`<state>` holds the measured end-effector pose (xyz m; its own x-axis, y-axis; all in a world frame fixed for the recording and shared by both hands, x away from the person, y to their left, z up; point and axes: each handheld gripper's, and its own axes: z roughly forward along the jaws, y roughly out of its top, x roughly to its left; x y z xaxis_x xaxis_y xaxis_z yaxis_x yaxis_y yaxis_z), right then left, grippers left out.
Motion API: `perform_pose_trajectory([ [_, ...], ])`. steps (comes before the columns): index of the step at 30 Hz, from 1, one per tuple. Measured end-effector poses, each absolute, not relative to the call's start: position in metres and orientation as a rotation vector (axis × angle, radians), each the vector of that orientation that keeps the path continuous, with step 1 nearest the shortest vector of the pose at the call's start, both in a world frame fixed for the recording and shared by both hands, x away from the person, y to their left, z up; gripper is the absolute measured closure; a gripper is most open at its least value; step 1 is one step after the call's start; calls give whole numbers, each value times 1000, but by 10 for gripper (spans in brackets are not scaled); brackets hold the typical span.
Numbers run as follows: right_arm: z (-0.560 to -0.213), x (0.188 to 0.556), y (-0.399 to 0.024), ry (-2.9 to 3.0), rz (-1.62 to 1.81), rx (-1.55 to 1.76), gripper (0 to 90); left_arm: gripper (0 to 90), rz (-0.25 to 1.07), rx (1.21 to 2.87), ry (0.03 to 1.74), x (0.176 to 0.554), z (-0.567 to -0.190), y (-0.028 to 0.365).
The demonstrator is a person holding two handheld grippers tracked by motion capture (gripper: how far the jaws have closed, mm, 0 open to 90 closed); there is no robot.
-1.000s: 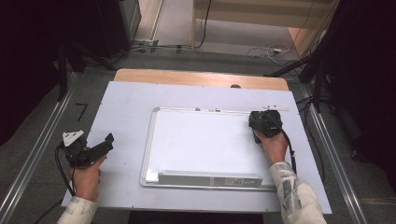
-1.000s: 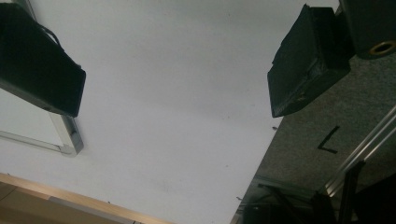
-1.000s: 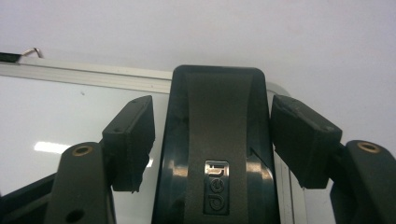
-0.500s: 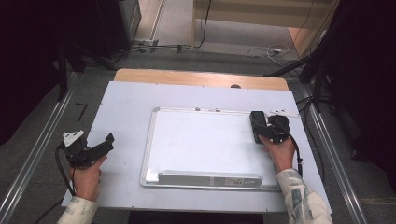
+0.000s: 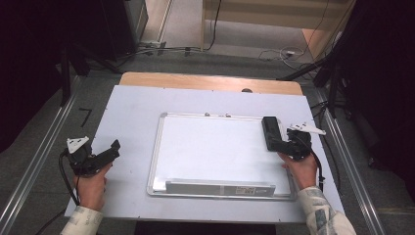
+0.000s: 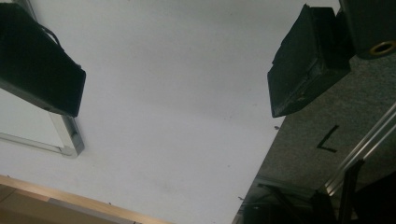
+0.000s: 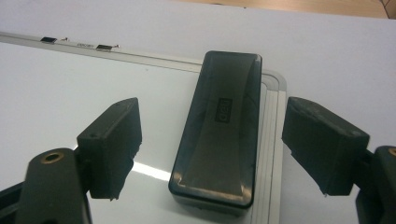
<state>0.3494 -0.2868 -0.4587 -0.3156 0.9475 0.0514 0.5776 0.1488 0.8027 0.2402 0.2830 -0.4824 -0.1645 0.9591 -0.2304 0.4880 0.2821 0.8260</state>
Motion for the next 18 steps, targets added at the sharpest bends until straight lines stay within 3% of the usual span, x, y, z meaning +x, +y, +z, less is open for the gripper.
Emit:
perform_pose_trajectory([
  [18, -456, 322, -318, 1923, 1036, 1470, 185, 45, 773, 1313, 1784, 241, -483, 282],
])
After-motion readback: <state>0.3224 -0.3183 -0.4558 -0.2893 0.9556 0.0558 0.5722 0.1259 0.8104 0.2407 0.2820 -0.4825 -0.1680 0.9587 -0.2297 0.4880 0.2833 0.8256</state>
